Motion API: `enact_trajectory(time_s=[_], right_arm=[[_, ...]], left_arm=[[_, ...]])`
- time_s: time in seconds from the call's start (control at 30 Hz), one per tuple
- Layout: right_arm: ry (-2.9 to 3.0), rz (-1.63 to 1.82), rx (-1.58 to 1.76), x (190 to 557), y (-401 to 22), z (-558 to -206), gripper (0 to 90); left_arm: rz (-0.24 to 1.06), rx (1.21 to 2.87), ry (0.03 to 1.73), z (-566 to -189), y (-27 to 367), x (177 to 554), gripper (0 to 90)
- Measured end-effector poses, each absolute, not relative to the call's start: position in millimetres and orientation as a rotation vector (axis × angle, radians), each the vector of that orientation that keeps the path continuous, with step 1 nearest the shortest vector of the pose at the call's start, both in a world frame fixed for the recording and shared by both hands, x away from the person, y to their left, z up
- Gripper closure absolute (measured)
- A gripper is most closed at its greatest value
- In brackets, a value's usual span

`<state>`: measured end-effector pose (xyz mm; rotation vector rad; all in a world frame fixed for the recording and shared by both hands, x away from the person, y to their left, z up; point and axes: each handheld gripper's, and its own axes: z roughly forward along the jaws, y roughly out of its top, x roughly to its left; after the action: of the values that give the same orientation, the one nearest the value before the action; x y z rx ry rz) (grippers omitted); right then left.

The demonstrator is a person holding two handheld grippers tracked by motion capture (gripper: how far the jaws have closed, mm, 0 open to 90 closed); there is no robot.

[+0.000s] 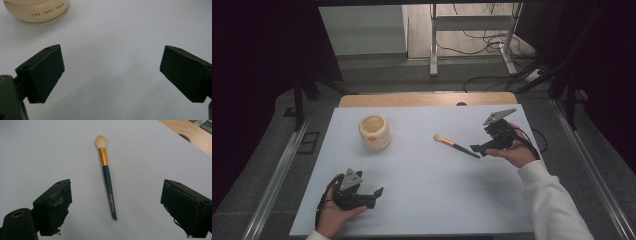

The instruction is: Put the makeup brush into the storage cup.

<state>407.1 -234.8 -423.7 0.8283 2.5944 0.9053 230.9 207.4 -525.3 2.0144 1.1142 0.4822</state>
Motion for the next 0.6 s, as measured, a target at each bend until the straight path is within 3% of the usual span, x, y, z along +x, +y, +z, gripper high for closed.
enact_trajectory(time_s=[0.6], right_arm=[[2.657,0.812,0.846,431.8,-215.6,-436.3,10.7]], left_arm=[[0.475,2.016,1.108,-525.6,206.5,230.9,6.5]])
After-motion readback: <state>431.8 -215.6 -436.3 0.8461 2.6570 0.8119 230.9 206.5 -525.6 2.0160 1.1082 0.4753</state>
